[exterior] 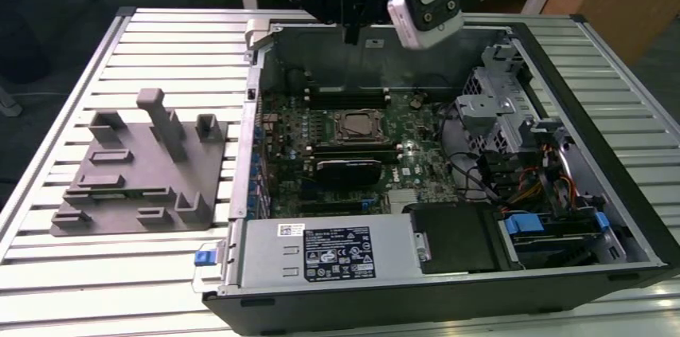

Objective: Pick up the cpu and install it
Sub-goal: 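Install the second cpu locking lever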

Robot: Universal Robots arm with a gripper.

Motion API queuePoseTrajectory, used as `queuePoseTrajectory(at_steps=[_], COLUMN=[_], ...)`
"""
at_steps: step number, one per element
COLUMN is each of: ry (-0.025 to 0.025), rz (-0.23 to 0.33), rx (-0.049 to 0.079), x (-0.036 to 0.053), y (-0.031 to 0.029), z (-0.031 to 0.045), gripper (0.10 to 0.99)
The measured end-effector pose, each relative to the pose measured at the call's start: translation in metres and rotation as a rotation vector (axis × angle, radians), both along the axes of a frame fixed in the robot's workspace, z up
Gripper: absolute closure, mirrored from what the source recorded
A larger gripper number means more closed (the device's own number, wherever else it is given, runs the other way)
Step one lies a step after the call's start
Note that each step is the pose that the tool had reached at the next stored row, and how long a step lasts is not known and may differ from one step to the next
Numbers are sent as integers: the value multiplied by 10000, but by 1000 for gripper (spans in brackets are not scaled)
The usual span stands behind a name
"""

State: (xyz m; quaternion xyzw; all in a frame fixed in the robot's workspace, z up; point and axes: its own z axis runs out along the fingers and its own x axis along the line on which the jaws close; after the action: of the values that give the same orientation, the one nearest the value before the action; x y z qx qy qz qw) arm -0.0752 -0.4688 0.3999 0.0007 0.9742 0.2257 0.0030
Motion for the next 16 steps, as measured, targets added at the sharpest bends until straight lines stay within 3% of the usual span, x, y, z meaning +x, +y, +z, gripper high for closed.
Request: queuePoseTrajectory(at_steps=[4, 10, 16], ry=[1, 1, 0], rz=[-10, -35, -51], rx=[-106, -530, -697], x=[0, 0, 0], y=[0, 1, 8], z=[-58, -105, -199], gripper=[980, 980, 980])
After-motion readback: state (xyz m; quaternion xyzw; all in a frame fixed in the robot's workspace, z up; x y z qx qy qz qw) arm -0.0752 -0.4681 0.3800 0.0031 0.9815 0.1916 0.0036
